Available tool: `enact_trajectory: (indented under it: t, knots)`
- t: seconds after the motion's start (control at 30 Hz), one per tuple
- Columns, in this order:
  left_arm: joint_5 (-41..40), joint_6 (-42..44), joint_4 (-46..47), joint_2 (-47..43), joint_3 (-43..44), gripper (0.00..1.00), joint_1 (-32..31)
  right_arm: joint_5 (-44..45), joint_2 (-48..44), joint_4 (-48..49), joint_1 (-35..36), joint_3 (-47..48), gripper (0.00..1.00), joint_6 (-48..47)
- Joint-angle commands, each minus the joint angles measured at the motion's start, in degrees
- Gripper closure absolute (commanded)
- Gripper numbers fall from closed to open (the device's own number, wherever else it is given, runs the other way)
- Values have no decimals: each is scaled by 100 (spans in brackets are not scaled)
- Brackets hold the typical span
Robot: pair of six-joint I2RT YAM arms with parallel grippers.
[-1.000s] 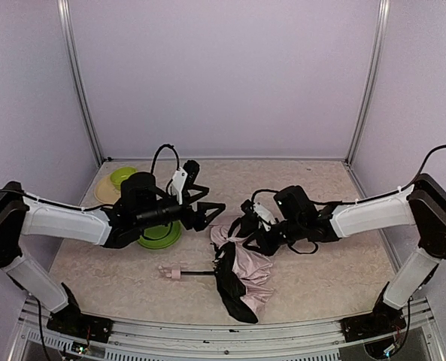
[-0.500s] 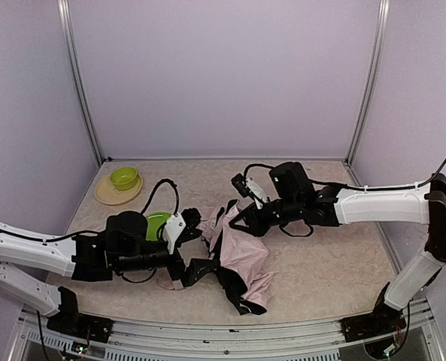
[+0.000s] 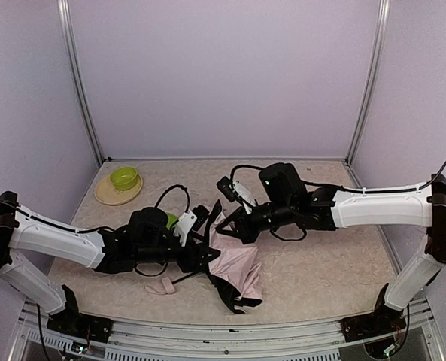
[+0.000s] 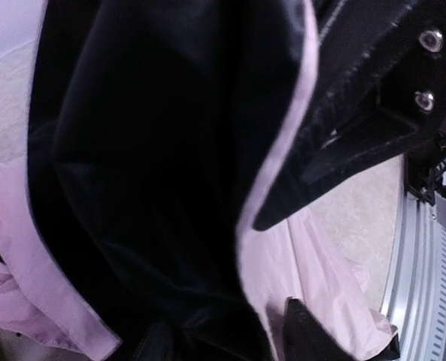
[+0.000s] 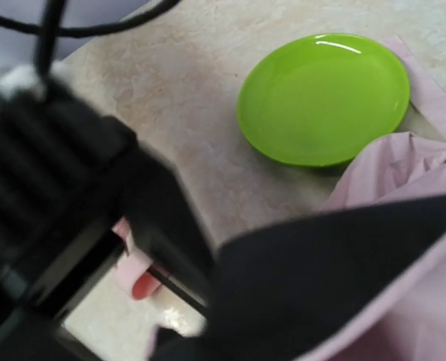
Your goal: Put away the umbrella
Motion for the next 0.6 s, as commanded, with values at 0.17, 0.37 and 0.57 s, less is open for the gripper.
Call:
enact_trajectory:
  t: [0.17,0.37,0.57]
  knots:
    - [556,649,727,71,123,100,156,206,-875,-565,-418,-376,51,-357]
    - [428,939,630,-103,98,100,215,229,-1996,80,-1153,-2076,46,80]
    - [419,1281,682,-230,92,100,186,-407,-1440,1674,-1445,-3101,53,1078]
